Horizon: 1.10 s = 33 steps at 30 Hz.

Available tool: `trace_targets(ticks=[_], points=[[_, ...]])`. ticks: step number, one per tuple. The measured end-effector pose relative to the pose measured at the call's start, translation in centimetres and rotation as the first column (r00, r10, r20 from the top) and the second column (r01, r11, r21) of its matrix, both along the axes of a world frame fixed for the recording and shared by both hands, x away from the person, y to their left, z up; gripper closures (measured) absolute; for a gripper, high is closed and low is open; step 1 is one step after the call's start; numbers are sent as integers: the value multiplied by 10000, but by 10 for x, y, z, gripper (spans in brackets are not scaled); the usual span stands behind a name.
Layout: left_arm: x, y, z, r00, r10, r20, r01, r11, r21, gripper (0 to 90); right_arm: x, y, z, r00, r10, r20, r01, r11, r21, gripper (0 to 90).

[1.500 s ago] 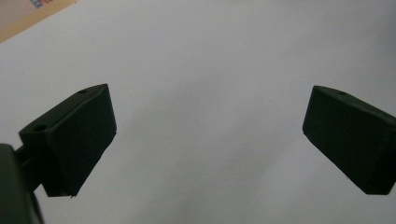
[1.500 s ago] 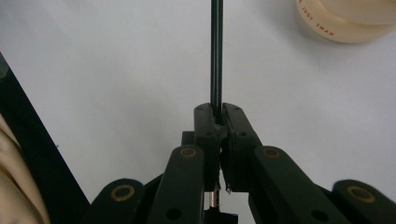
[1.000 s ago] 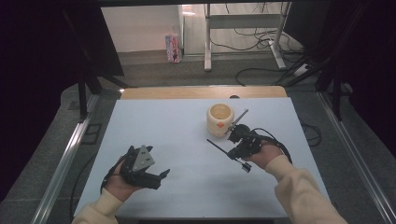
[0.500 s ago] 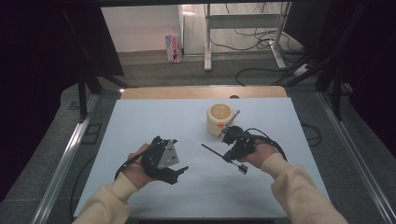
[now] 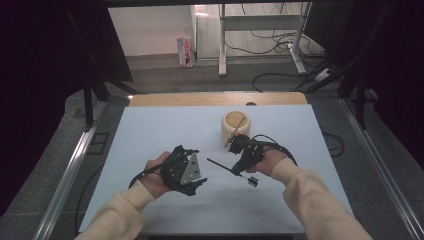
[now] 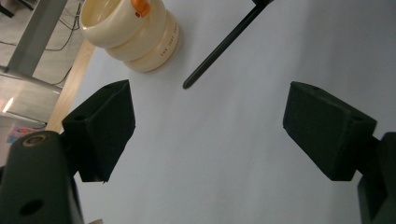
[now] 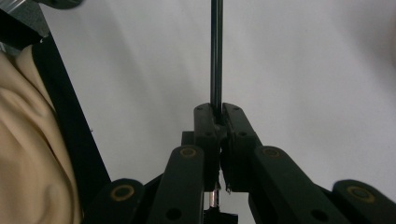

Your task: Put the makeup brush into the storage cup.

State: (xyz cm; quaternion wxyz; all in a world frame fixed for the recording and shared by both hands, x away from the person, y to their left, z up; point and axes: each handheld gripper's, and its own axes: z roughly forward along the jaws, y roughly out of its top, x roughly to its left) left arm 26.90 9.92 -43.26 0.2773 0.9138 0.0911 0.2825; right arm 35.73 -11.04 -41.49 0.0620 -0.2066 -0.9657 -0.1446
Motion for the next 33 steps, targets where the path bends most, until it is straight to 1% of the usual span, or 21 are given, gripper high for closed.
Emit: trace_targets(ticks=[1,3,4,5,6,8,9,10,11,12,13,16,17,18,20,22,24,26,29,30,33], points=[[1,-2,0,10000,-41,42,41,9999,95,188,0,1,0,10000,49,-35,-49,10000,-19,854],[3,-5,-2,9999,-112,112,110,9998,158,197,0,4,1,9999,133,-68,-133,9999,-15,854],[4,-7,-3,9999,-110,81,108,9998,181,203,0,6,1,9998,184,-64,-184,9998,-48,854],[5,-9,-3,9998,-170,69,168,9995,273,208,0,7,1,9997,210,-100,-211,9998,-41,854],[6,-10,-2,9995,-300,107,294,9981,546,215,0,8,2,9996,251,-117,-252,9997,-52,854],[7,-14,-4,9990,-441,120,432,9968,669,239,0,10,2,9993,345,-138,-346,9994,-41,854],[8,-17,-6,9990,-444,82,439,9976,545,248,0,11,2,9990,406,-186,-407,9992,-53,854],[9,-19,-6,9984,-561,110,552,9960,699,263,0,12,2,9986,474,-219,-475,9989,-42,854],[9,-21,-7,9980,-619,105,611,9960,645,275,0,13,2,9985,475,-264,-476,9989,-43,854],[10,-23,-7,9975,-704,105,693,9941,837,290,0,14,2,9981,554,-261,-556,9984,-55,854],[11,-25,-8,9965,-803,209,781,9926,926,302,0,15,2,9979,585,-283,-588,9982,-90,854],[13,-26,-9,9958,-913,110,897,9908,1016,348,0,17,2,9972,662,-353,-664,9978,-38,854],[14,-26,-9,9952,-968,108,952,9903,1009,364,-1,18,3,9970,650,-415,-652,9979,-18,854],[14,-27,-10,9946,-1024,151,1004,9903,964,373,0,18,3,9964,754,-383,-757,9971,-43,854],[15,-28,-12,9930,-1160,215,1129,9873,1121,386,-1,19,3,9963,752,-421,-755,9971,-59,854],[16,-29,-15,9922,-1232,180,1203,9858,1169,395,-1,20,2,9960,770,-452,-774,9970,-63,854],[17,-30,-17,9906,-1354,174,1317,9814,1399,410,0,20,2,9956,775,-518,-780,9969,-64,854],[18,-31,-19,9900,-1397,185,1353,9791,1518,427,1,20,3,9951,827,-546,-830,9965,-24,854],[20,-32,-20,9889,-1482,50,1456,9770,1556,482,1,21,3,9948,797,-631,-796,9968,29,854],[20,-32,-21,9885,-1512,8,1493,9773,1505,506,1,21,3,9947,810,-638,-811,9967,5,854],[21,-32,-22,9867,-1627,-32,1613,9751,1523,601,1,22,3,9939,866,-679,-866,9962,31,854]])
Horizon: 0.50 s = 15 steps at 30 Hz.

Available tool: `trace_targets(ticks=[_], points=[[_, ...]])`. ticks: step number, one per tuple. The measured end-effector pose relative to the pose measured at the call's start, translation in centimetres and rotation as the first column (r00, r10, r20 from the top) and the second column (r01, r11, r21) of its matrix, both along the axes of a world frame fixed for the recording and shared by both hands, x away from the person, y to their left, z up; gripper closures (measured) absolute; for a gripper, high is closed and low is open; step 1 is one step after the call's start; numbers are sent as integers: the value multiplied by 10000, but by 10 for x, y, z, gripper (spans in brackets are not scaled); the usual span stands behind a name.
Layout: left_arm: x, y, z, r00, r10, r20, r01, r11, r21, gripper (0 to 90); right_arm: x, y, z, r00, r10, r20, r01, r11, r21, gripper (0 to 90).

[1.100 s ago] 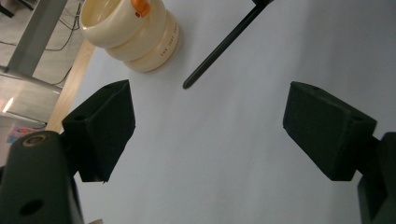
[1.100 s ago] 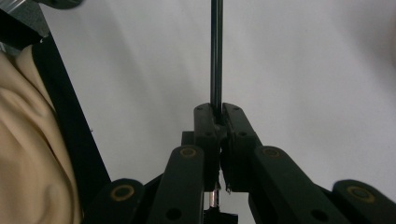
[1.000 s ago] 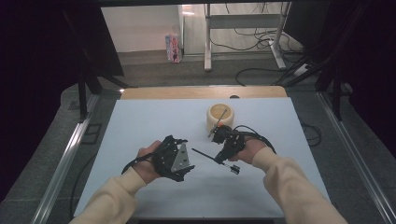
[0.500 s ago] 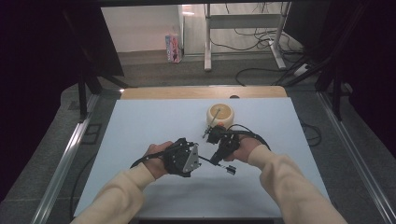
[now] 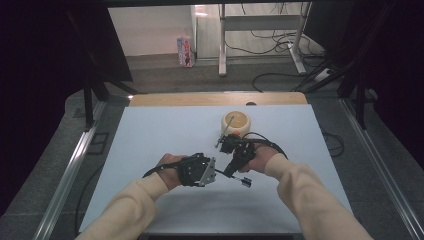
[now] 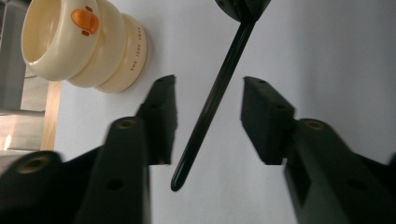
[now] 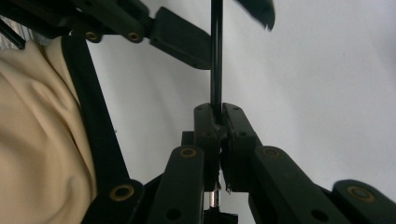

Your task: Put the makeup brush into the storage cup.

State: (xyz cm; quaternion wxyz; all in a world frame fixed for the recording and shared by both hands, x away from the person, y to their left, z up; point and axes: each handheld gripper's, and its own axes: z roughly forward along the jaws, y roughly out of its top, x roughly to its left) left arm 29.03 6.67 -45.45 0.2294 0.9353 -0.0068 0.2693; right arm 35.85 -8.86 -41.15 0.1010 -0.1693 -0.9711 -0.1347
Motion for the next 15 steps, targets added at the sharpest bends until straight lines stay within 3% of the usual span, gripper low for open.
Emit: trace_targets(ticks=[7,15], points=[[2,-2,-2,9993,-364,-53,365,9991,230,760,0,2,-1,9999,115,-125,-115,9999,1,854],[-1,-3,-8,9954,-955,94,943,9918,859,837,1,3,0,9999,91,-134,-91,10000,37,850]])
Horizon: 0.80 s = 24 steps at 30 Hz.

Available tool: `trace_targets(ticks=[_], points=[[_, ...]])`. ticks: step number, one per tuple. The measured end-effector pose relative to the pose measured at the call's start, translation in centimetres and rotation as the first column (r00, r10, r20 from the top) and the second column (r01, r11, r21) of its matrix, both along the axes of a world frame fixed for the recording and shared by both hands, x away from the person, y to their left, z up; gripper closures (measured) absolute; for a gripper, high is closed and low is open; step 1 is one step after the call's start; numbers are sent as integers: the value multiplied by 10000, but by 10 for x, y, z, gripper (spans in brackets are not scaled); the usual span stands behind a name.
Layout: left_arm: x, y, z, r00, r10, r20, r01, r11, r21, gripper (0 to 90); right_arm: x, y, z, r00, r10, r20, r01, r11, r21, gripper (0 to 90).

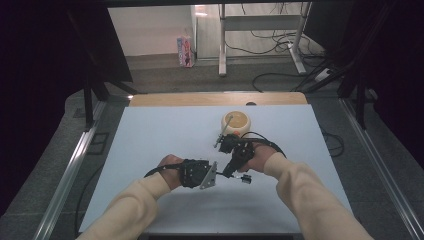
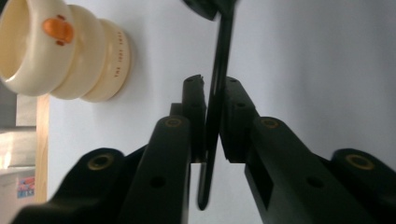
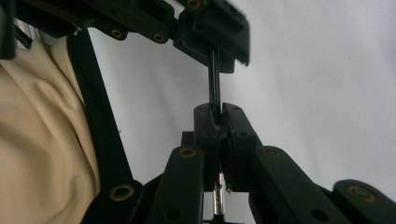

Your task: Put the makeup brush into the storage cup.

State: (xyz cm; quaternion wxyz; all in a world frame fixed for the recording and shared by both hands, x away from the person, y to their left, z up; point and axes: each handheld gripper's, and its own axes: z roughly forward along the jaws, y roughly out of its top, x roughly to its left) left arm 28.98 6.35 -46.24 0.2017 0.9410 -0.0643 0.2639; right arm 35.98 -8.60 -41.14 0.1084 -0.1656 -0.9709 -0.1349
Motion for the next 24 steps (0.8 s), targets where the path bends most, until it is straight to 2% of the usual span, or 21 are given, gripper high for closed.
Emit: trace_targets(ticks=[5,7,9,13,16,19,20,23,24], points=[[-1,0,0,9999,-117,15,117,9999,10,849,1,-1,1,10000,3,40,-3,10000,-19,832],[-1,1,0,10000,-94,32,94,10000,-15,849,1,-2,1,10000,-32,39,32,10000,46,745],[0,2,0,10000,-42,26,42,10000,83,849,2,-3,4,9997,-140,197,139,9999,60,578],[2,9,0,9995,275,-126,-275,9996,-61,849,5,-12,14,9945,-706,776,688,9973,256,437],[4,15,-1,9984,550,-150,-554,9981,-275,849,8,-25,24,9843,-1327,1160,1260,9900,634,354],[6,21,-2,9951,948,-270,-962,9937,-572,849,9,-38,33,9664,-1989,1629,1825,9770,1104,268],[6,23,-3,9924,1127,-490,-1168,9889,-915,849,9,-43,36,9607,-2175,1723,1976,9722,1259,249],[9,31,-1,9858,1488,-779,-1579,9792,-1273,849,8,-57,41,9478,-2650,1775,2323,9549,1850,208],[9,33,-1,9838,1607,-793,-1702,9763,-1337,849,7,-62,42,9404,-2835,1878,2445,9475,2061,199]])
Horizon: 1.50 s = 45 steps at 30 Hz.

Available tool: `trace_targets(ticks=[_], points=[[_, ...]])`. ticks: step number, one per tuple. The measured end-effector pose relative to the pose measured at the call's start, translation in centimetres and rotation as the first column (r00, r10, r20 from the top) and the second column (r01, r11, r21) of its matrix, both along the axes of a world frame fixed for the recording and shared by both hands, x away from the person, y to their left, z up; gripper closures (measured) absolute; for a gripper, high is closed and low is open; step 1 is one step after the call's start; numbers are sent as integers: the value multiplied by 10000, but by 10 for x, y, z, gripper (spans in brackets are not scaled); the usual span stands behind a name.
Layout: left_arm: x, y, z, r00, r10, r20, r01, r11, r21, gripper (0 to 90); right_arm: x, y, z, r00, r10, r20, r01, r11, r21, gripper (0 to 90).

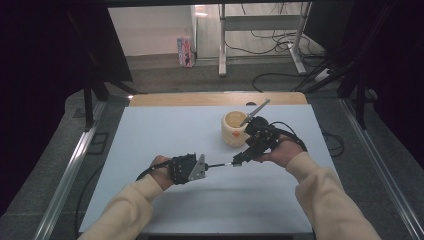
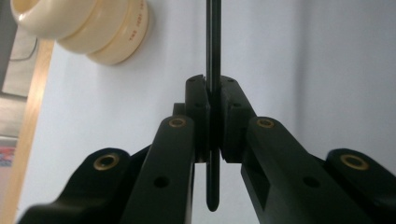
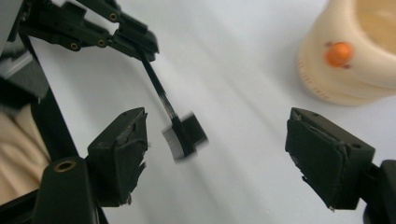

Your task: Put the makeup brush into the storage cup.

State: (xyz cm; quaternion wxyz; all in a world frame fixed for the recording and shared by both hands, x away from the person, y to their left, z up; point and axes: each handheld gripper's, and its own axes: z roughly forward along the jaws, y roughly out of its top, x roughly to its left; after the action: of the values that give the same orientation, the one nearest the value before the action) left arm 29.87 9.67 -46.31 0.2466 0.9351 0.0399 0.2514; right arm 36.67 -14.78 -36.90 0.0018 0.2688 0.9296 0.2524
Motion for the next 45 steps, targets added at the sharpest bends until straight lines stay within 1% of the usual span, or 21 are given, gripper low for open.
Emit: trace_targets(ticks=[1,3,5,8,9,11,14,18,20,22,23,25,28,30,33,35,37,40,42,44,45], points=[[0,2,-1,9998,172,-86,-174,9995,-274,849,-1,-5,1,9996,-203,170,200,9996,192,189],[-1,6,-1,9996,247,-122,-252,9989,-395,849,-6,-13,2,9980,-476,413,451,9972,598,187],[-2,8,-1,9991,374,-196,-383,9981,-488,849,-12,-21,0,9963,-592,627,529,9937,988,187],[-3,10,-2,9979,554,-325,-575,9961,-672,849,-22,-28,-7,9942,-625,878,516,9913,1215,182],[-3,11,-2,9974,612,-378,-642,9945,-830,848,-24,-30,-10,9935,-675,920,557,9905,1254,181],[-3,13,-1,9968,667,-429,-705,9930,-952,849,-29,-35,-16,9911,-859,1013,719,9883,1348,174],[-4,15,-1,9953,806,-543,-861,9904,-1079,849,-32,-43,-26,9885,-1114,1022,953,9840,1508,171],[-4,20,0,9926,1030,-649,-1105,9860,-1252,849,-33,-53,-38,9851,-1489,865,1344,9789,1541,168],[-4,23,0,9902,1123,-833,-1237,9812,-1480,848,-33,-59,-44,9792,-1816,901,1662,9737,1561,168],[-5,25,1,9871,1272,-970,-1419,9762,-1642,848,-33,-64,-48,9751,-2071,790,1913,9663,1725,166],[-5,27,1,9858,1334,-1022,-1495,9739,-1708,848,-33,-66,-51,9728,-2181,775,2014,9628,1803,166],[-5,29,1,9828,1448,-1149,-1641,9697,-1812,848,-33,-69,-54,9707,-2290,731,2122,9592,1866,166],[-7,34,2,9806,1473,-1294,-1732,9601,-2195,848,-34,-73,-58,9663,-2468,732,2277,9520,2047,166],[-9,36,2,9783,1552,-1374,-1838,9560,-2285,848,-35,-75,-61,9647,-2534,720,2333,9487,2133,166],[-12,41,2,9737,1697,-1519,-2038,9470,-2482,848,-37,-79,-65,9625,-2619,705,2405,9444,2243,166],[-12,46,1,9687,1798,-1714,-2225,9349,-2767,847,-37,-81,-67,9612,-2680,651,2473,9421,2263,166],[-11,50,0,9619,1864,-1999,-2414,9224,-3014,848,-38,-82,-69,9597,-2738,636,2531,9400,2287,166],[-10,56,-1,9516,2002,-2332,-2715,9033,-3322,848,-39,-83,-71,9563,-2854,638,2620,9331,2462,167],[-10,58,-3,9468,2080,-2458,-2847,8972,-3376,847,-40,-83,-73,9533,-2955,623,2709,9279,2562,167],[-11,60,-4,9437,2097,-2560,-2922,8910,-3474,847,-40,-84,-75,9512,-3028,592,2766,9220,2708,168],[-11,60,-5,9411,2109,-2644,-2986,8854,-3564,848,-41,-85,-77,9502,-3063,578,2800,9201,2740,168]])
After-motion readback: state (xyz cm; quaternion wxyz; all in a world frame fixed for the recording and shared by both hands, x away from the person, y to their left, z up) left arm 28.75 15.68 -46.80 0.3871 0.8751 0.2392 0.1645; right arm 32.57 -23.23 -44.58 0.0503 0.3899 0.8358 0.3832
